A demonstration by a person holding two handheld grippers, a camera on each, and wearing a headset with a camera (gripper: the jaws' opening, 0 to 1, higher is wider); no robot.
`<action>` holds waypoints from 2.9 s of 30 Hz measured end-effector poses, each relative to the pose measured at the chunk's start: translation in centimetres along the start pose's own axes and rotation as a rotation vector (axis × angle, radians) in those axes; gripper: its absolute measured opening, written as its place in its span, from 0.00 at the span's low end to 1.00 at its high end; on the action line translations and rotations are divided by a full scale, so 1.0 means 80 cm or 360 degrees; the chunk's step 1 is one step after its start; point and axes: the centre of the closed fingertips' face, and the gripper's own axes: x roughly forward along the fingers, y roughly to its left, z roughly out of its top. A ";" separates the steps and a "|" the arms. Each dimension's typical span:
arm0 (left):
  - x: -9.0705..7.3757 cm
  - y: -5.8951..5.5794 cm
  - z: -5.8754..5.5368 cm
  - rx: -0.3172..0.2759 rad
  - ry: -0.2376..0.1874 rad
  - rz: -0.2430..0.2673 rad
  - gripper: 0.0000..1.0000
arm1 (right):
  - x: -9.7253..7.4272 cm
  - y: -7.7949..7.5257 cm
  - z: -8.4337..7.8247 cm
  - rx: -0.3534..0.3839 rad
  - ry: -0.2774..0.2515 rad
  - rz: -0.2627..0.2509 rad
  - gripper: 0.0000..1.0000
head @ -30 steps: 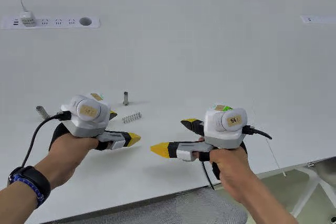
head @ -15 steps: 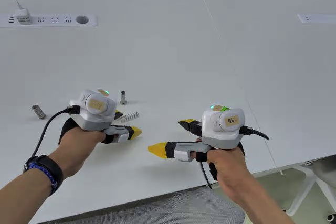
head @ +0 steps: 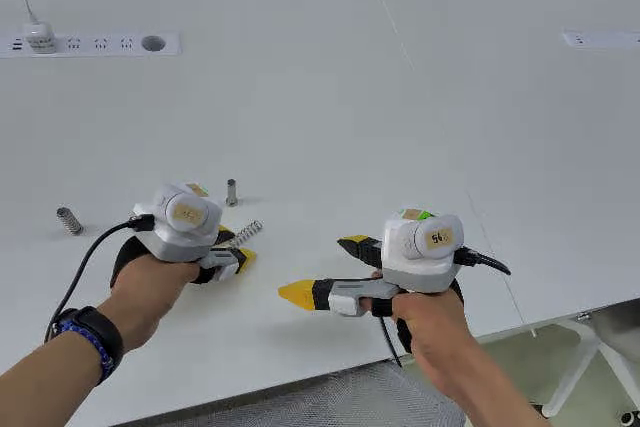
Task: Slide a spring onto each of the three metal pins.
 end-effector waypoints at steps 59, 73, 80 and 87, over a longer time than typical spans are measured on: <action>-0.128 0.021 -0.081 -0.0057 -0.0039 0.0111 0.10 | 0.041 0.062 0.012 -0.0005 0.0029 0.0200 0.76; -0.151 0.016 -0.076 -0.0046 -0.0071 0.0091 0.10 | 0.051 0.081 0.011 0.0005 0.0053 0.0260 0.75; -0.160 0.006 -0.074 0.0018 -0.0076 0.0062 0.10 | 0.058 0.092 0.012 0.0000 0.0061 0.0288 0.75; -0.170 0.006 -0.072 0.0029 -0.0099 0.0048 0.10 | 0.063 0.102 0.013 -0.0003 0.0075 0.0324 0.73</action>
